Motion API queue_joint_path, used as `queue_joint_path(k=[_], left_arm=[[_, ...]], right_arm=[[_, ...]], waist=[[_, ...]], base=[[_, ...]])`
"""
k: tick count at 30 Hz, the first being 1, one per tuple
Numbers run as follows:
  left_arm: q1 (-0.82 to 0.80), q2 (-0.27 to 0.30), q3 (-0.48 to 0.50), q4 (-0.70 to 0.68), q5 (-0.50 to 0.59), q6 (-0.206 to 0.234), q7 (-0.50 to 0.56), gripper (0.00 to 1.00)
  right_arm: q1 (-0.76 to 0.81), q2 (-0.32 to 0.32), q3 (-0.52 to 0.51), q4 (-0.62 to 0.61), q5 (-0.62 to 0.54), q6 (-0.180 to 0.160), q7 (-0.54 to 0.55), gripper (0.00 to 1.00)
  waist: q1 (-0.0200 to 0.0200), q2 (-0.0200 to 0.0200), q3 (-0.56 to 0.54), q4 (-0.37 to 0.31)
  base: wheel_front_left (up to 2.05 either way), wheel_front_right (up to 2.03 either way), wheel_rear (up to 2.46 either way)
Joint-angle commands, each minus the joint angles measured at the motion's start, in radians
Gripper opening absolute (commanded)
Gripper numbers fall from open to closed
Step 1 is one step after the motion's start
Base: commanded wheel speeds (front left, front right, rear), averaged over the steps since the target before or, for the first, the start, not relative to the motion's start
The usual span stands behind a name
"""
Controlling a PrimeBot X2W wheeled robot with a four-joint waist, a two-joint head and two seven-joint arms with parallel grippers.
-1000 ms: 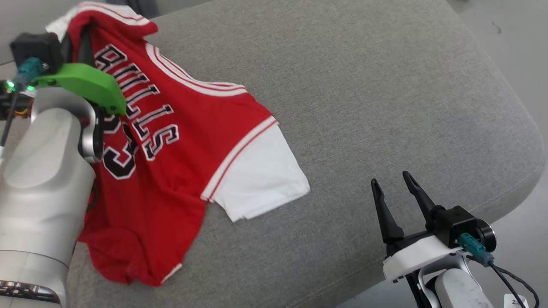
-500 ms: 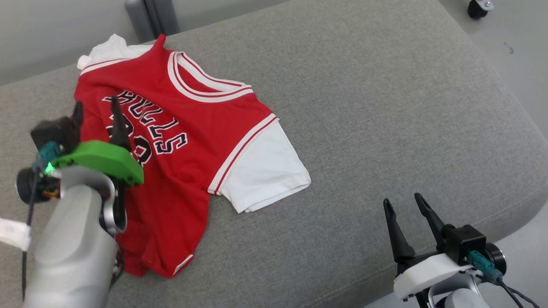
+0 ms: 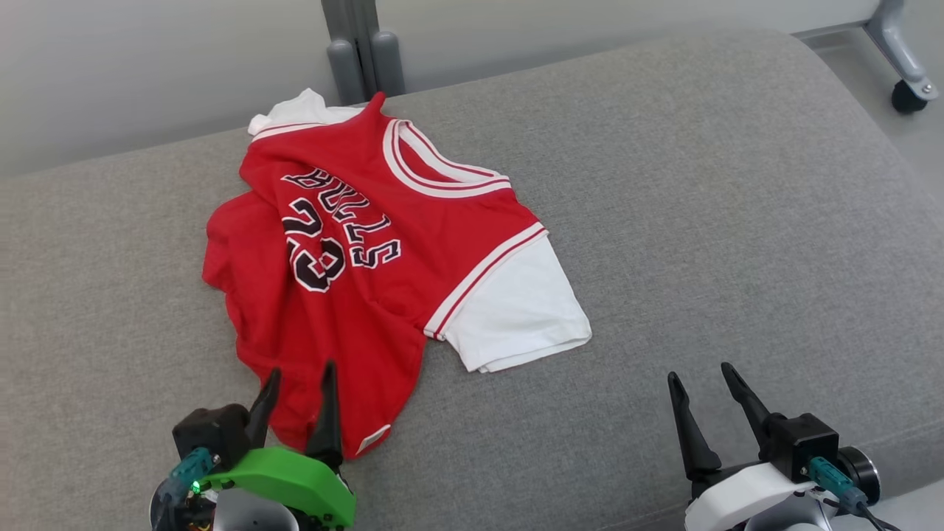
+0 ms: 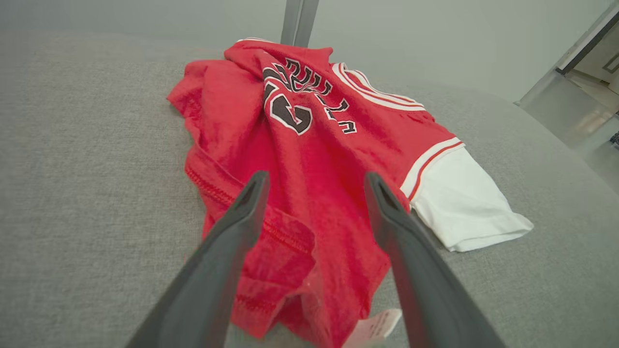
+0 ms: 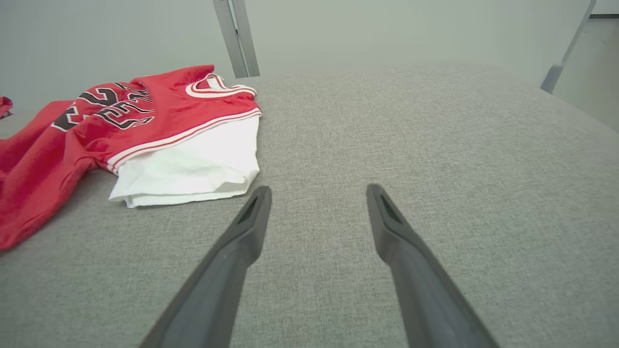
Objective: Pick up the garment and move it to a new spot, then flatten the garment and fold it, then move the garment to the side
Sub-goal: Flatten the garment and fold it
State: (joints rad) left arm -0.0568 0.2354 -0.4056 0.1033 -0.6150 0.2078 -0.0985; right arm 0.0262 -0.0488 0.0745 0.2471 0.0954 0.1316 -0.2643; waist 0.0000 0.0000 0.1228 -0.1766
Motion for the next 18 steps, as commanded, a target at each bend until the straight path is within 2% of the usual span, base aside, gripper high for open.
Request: queue_joint_path(k=[1, 5, 13, 15, 16, 17, 18], left_arm=[[0.025, 0.007, -0.011, -0.026, -0.004, 0.004, 0.019, 1.0], [0.058, 0.028, -0.024, -0.068, -0.006, 0.018, 0.064, 1.0], [0.025, 0.025, -0.046, -0.02, -0.023, -0.009, 0.097, 1.0], [0.018, 0.03, -0.054, 0.002, -0.016, -0.014, 0.107, 0.6], [0.016, 0.026, -0.057, 0.012, -0.023, -0.015, 0.111, 0.08], [0.014, 0.025, -0.058, 0.019, -0.025, -0.018, 0.111, 0.0], [0.013, 0.029, -0.061, 0.028, -0.022, -0.022, 0.114, 0.0]], right_arm=[[-0.002, -0.003, -0.003, 0.003, -0.005, -0.002, 0.0, 1.0], [-0.009, -0.002, -0.002, 0.002, -0.002, -0.002, 0.0, 1.0], [-0.012, -0.003, 0.009, 0.006, 0.006, -0.002, 0.0, 1.0], [-0.012, -0.003, 0.007, 0.009, 0.006, -0.002, 0.0, 1.0], [-0.013, -0.002, 0.007, 0.009, 0.006, -0.002, 0.0, 1.0], [-0.012, -0.002, 0.005, 0.01, 0.007, -0.002, 0.0, 1.0], [-0.011, -0.003, 0.004, 0.01, 0.006, -0.002, 0.0, 1.0]], waist=[[0.0, 0.0, -0.021, 0.024], [0.0, 0.0, -0.017, 0.029], [0.0, 0.0, -0.007, 0.017], [0.0, 0.0, -0.007, 0.014], [0.0, 0.0, -0.007, 0.012], [0.0, 0.0, -0.007, 0.011], [0.0, 0.0, -0.008, 0.012]], base=[[0.0, 0.0, 0.0], [0.0, 0.0, 0.0], [0.0, 0.0, 0.0], [0.0, 0.0, 0.0], [0.0, 0.0, 0.0], [0.0, 0.0, 0.0], [0.0, 0.0, 0.0]])
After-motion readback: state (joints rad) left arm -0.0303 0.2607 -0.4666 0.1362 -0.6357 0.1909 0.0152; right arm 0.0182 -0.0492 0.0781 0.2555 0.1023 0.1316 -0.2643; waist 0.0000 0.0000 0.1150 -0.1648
